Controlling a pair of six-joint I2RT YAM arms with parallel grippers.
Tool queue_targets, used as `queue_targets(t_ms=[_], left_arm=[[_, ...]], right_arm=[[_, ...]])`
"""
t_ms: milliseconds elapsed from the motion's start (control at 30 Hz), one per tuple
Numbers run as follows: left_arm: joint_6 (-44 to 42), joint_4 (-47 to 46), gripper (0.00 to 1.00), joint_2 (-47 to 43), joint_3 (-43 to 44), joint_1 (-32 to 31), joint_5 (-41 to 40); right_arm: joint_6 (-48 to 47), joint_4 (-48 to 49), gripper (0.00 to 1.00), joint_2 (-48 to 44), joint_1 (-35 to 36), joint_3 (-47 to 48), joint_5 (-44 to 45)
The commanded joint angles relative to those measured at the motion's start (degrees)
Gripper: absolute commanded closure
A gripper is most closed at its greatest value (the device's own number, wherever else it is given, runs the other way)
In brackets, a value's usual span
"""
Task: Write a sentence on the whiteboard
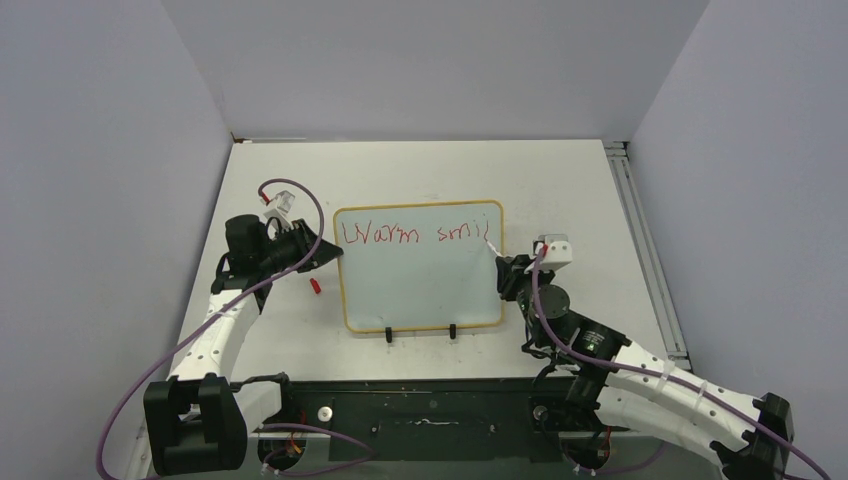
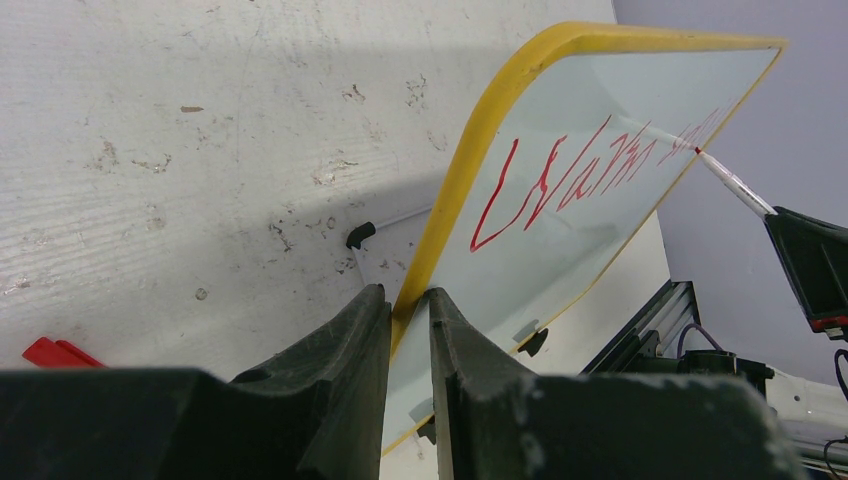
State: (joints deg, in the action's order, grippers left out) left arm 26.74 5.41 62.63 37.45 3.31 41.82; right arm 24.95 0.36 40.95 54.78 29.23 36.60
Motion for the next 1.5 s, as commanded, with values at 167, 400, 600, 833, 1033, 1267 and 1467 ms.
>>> queue_targets(t_ms=[167, 400, 600, 833, 1033, 1267, 1467], left_arm=[[-0.64, -0.4, 0.81, -1.18, 2.63, -0.37, 0.4], [-0.73, -0.32, 0.81, -1.05, 2.63, -0.41, 0.28], [-0.84, -0.34, 0.81, -0.89, 2.71, -0.41, 0.32], [-0.81, -0.36, 0.81, -0.73, 2.78, -0.41, 0.36], [-0.81, -0.32, 0.81, -0.73, 2.8, -0.41, 0.31], [-0.73, -0.32, 0.81, -0.84, 2.66, -0.41, 0.45], [-0.75, -0.32, 0.81, -0.93, 2.71, -0.41, 0.4]], right_arm=[[-1.65, -0.83, 0.95, -1.83, 0.22, 1.54, 1.3], [-3.06, 3.34, 0.95, -0.71, 0.24, 1.97, 1.9], [-4.1, 5.03, 0.95, 0.09, 0.1, 1.97, 2.49], [-4.12, 4.71, 0.95, 1.5, 0.1, 2.23, 3.1], [-2.97, 2.64, 0.95, 0.27, 0.14, 1.9, 3.87], [-2.36, 0.52, 0.95, -1.59, 0.12, 1.83, 4.81], [-3.79, 2.62, 0.95, -1.22, 0.1, 2.04, 4.92]])
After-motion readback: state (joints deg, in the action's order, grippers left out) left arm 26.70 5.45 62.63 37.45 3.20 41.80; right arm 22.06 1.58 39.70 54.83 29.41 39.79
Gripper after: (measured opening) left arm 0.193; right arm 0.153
